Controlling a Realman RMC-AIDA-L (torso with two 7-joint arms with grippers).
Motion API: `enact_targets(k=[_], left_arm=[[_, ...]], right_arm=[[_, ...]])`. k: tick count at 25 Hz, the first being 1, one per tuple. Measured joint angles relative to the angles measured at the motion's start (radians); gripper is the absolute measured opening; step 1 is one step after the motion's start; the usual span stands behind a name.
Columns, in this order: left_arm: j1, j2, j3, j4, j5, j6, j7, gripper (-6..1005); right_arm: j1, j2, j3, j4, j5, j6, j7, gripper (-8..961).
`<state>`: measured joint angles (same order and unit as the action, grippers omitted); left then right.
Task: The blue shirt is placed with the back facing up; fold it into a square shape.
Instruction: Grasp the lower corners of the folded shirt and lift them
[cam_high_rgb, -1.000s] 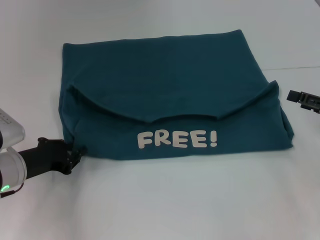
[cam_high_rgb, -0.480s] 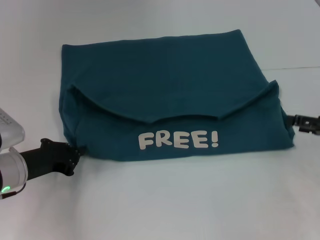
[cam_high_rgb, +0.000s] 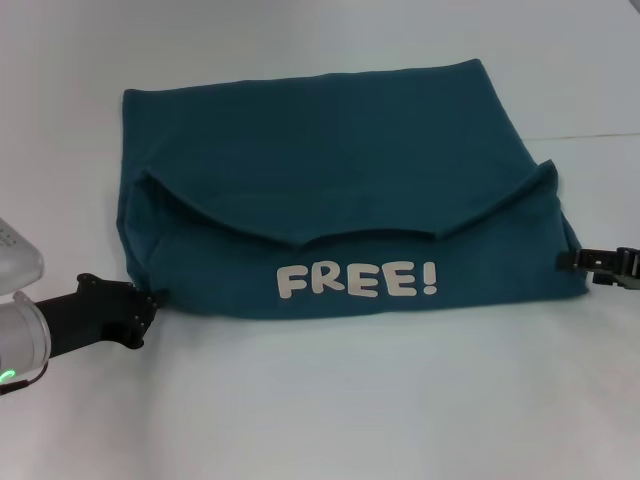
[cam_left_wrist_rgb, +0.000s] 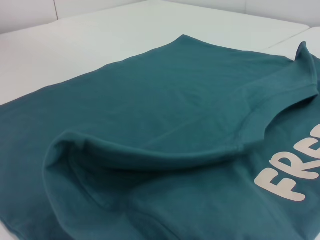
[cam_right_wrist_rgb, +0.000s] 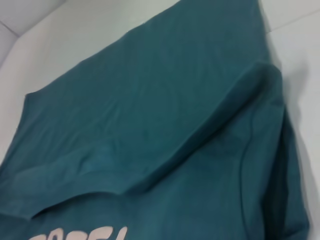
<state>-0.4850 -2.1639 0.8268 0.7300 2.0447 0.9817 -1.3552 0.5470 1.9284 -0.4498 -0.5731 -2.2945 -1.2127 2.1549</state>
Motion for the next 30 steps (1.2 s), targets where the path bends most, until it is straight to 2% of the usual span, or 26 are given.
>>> enact_targets(k=[5, 16, 30], left_arm=[[-0.002, 0.000, 0.000, 0.000, 0.000, 0.000, -0.009, 1], [-0.006, 0.001, 0.000, 0.000, 0.000, 0.000, -0.013, 1], [-0.005, 0.001, 0.000, 0.000, -0.003, 0.000, -0.020, 1]], right_arm=[[0.013, 0.020, -0.011, 0.001, 0.000, 0.043, -0.007, 848], [0.027, 0.033, -0.051, 0.006, 0.001, 0.090, -0.002, 809], [0.008, 0.042, -0.074, -0.007, 0.014, 0.075, -0.025, 412]])
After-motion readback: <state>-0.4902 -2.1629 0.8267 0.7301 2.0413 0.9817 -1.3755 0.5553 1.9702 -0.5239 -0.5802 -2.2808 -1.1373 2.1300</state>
